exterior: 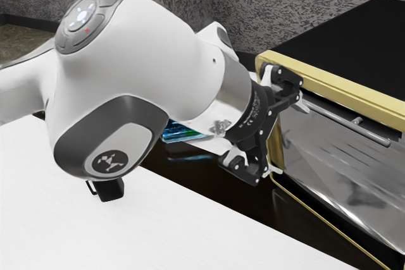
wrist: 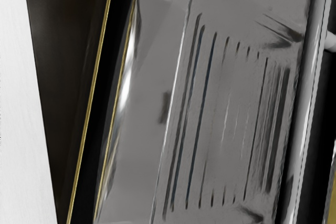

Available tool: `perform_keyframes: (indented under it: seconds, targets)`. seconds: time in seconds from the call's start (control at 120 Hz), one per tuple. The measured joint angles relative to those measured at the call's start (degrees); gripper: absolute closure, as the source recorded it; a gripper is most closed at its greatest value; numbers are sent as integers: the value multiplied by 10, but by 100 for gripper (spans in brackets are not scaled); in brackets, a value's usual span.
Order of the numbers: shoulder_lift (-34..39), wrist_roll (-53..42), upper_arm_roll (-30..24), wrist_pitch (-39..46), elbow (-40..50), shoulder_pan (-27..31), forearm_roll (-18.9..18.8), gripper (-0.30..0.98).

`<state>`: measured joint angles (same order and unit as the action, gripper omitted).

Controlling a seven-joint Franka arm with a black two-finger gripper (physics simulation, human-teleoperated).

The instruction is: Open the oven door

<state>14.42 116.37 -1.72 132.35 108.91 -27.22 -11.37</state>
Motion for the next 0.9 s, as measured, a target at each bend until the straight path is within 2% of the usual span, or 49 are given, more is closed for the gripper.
perform_keyframes:
  seconds: [0.267,0.575,0.9]
  targets:
    - [-46,-40,0,-2,-46,32,0,0]
    - [-85,-84,0,-4,-85,42,4,0]
    - [-101,-122,2,-5,-86,63,18,0]
